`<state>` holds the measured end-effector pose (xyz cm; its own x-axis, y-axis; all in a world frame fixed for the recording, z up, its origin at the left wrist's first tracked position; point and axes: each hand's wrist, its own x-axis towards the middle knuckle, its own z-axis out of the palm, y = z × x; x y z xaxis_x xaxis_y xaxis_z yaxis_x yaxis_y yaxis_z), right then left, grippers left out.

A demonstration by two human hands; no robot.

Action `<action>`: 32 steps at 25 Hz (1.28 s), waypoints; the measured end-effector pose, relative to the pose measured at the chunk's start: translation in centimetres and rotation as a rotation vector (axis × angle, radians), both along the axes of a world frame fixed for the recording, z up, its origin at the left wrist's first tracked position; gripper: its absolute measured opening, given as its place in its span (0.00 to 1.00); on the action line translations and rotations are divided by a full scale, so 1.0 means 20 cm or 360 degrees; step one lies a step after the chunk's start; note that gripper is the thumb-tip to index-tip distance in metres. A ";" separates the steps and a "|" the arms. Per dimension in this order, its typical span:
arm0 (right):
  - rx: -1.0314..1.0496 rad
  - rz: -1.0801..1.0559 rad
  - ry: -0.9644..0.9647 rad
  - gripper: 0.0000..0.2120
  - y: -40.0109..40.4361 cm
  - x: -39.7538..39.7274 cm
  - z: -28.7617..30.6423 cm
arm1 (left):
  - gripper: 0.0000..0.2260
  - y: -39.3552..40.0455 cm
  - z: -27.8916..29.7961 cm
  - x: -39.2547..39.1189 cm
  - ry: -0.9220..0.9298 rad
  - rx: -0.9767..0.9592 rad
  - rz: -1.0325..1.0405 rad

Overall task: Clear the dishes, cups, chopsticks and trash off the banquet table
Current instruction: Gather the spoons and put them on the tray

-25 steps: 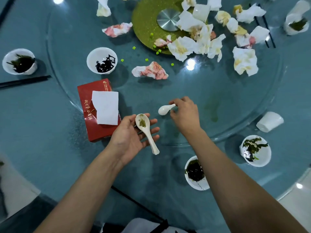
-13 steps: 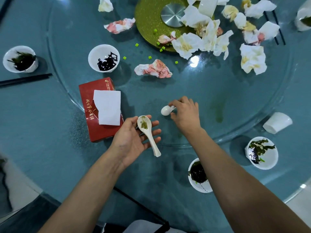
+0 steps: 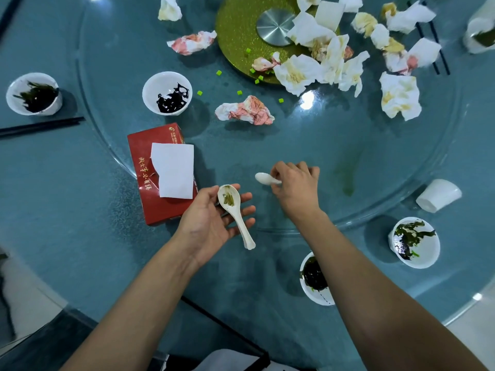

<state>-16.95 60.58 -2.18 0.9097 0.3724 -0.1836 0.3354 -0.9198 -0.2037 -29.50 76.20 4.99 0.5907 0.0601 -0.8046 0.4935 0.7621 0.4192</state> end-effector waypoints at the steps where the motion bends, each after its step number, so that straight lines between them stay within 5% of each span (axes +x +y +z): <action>1: 0.0010 0.0000 0.0035 0.05 0.00 -0.01 0.01 | 0.21 0.00 0.00 0.00 -0.0001 0.0005 0.0000; 17: 0.1092 -0.0192 0.0042 0.09 -0.09 -0.54 0.53 | 0.15 -0.14 0.13 -0.12 -0.0169 0.0003 -0.0076; 32: 0.0953 -0.0138 -0.0164 0.09 -0.23 -1.01 0.68 | 0.12 -0.31 0.26 -0.37 -0.0376 -0.0025 -0.0272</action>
